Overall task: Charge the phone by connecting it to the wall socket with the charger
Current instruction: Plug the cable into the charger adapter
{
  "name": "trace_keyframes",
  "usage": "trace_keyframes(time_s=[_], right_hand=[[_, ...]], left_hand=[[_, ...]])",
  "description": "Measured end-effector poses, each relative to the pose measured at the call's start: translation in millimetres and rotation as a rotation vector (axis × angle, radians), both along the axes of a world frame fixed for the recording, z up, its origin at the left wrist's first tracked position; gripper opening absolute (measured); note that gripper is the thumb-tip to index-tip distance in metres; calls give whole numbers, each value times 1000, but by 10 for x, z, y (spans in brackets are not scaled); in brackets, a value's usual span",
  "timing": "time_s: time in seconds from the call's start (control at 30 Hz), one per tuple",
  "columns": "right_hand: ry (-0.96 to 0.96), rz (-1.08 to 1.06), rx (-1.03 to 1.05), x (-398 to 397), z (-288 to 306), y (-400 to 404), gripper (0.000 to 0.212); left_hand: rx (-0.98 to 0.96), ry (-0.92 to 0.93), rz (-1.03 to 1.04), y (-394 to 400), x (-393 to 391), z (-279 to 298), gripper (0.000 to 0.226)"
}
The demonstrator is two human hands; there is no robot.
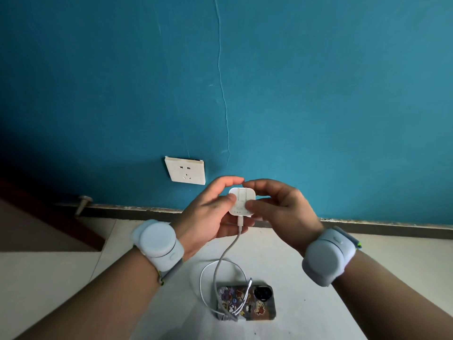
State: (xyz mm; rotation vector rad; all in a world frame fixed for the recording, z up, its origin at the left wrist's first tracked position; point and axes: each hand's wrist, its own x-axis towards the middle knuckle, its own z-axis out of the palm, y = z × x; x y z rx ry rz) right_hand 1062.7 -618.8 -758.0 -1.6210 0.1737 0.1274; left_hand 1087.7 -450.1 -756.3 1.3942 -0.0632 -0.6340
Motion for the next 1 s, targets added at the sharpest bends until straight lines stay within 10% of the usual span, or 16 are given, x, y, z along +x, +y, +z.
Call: trace_keyframes(time_s=[1.0], right_hand=[[60,15,57,-12,-19,28,36]], left_hand=[[97,-77,-104,50,-44,7,35]])
